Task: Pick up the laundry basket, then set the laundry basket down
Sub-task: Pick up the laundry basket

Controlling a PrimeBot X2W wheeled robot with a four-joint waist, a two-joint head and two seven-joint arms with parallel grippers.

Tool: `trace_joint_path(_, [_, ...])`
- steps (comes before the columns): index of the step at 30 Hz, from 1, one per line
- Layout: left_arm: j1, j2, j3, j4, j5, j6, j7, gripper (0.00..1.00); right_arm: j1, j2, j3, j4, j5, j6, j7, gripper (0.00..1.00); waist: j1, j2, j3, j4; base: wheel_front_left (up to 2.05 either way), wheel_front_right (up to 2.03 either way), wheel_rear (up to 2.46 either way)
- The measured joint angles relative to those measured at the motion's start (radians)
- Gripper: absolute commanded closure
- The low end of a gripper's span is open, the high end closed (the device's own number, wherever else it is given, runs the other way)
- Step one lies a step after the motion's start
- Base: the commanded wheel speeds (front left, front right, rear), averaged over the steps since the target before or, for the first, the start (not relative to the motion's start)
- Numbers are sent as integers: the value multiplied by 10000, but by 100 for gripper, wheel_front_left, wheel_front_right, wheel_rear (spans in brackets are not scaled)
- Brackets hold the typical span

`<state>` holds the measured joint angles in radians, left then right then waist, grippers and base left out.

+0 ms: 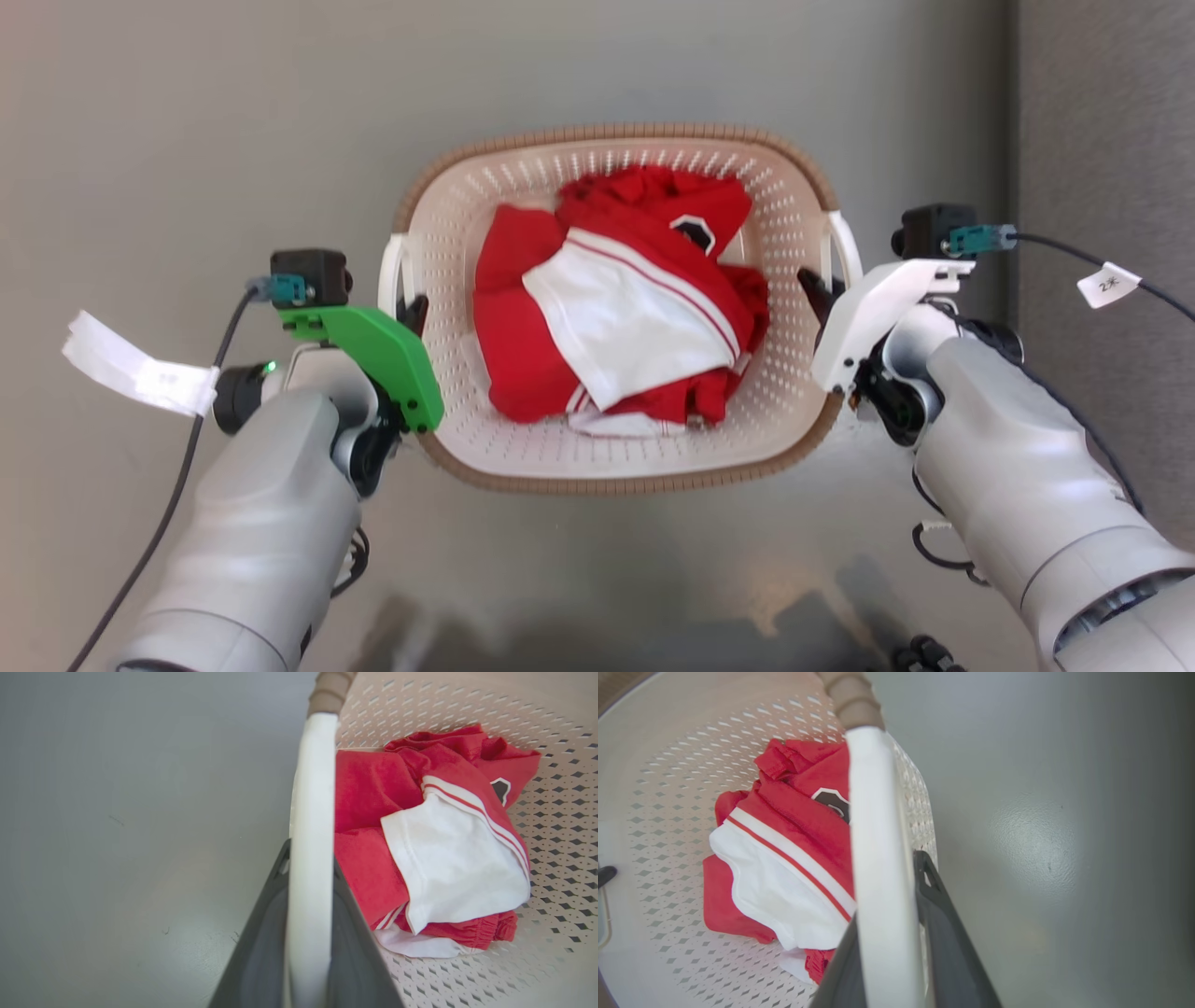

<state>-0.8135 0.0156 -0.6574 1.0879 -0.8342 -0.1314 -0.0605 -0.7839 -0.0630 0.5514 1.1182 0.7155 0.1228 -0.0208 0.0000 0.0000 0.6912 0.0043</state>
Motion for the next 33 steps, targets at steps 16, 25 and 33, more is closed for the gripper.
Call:
trace_joint_path(16, [1028,-15,-274,374,-711,-2,788,100,852,38,654,169,788,-12,1281,100,0,0,-2259,-362,0,0,0])
trace_joint_path(25, [1812,-19,-529,399,-1051,-2,1129,100,1596,38,1041,182,1229,-25,1825,100,-1,0,-3554,-592,0,0,0])
trace_joint_path(33, [2573,-17,-640,424,-1402,-2,1448,100,2127,36,1446,180,1396,-96,2332,100,-1,0,-4834,-713,0,0,0])
